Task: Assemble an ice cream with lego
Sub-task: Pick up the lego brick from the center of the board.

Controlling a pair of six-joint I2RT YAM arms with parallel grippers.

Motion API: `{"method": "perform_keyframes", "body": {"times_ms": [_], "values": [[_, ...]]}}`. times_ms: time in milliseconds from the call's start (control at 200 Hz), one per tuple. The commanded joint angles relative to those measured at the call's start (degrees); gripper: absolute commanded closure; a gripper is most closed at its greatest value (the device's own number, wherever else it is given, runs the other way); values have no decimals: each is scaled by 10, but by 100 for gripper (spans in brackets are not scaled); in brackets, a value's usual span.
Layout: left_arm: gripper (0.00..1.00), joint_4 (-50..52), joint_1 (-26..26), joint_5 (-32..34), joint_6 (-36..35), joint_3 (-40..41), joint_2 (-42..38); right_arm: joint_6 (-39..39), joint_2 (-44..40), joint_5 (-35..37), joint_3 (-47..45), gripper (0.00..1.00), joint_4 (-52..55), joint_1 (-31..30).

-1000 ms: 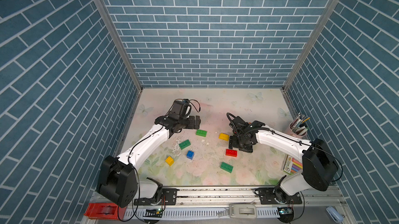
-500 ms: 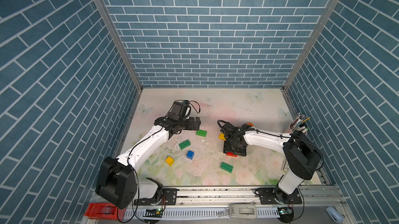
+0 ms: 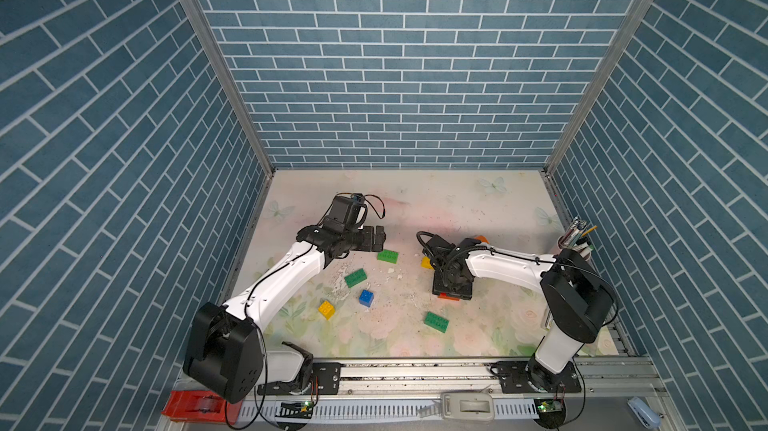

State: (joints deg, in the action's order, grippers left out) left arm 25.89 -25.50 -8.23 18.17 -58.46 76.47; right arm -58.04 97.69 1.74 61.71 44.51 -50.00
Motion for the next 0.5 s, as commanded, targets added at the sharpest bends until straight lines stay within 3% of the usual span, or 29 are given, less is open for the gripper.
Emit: {"method": "perform_keyframes", "body": {"times_ms": [0,265,495], "values": [[1,4,0,-3,-7,-1,-7,28,-47,13,43,45,83,-2],[0,-3,0,-28,-1,-5,4,149,-68,-23,140,45,198,49],[1,-15,-2,-63,12,2,16,233,-37,-36,224,44,250,100]]}}
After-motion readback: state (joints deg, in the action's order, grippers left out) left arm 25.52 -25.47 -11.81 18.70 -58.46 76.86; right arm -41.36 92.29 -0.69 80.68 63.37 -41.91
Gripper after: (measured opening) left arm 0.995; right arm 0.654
